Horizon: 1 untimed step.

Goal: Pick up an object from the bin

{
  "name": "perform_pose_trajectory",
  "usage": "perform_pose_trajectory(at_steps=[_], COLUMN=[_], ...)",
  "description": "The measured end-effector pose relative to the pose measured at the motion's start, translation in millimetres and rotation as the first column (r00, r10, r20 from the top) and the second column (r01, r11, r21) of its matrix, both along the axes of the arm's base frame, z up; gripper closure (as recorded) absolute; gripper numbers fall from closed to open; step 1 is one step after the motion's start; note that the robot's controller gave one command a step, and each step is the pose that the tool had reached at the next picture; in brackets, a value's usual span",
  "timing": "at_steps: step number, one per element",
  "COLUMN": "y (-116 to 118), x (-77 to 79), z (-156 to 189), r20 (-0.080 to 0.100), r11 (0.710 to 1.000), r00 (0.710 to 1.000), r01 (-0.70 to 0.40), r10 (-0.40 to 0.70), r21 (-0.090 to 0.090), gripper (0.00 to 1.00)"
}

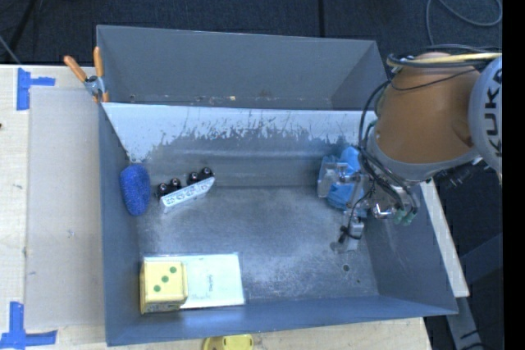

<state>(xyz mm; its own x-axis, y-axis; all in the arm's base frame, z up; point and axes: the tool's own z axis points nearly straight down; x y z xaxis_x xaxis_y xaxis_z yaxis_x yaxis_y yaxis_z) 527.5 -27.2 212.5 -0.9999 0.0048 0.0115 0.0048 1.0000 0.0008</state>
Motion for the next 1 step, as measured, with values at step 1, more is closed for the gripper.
perform_pose_trajectory(at_steps=[1], y=[0.0], x=[1.6], z=[4.3], r20=[0.009], r11=[1.0], r00=[1.0], r01=[-0.001], r10=[0.001], r21=[0.0], gripper=[0.0])
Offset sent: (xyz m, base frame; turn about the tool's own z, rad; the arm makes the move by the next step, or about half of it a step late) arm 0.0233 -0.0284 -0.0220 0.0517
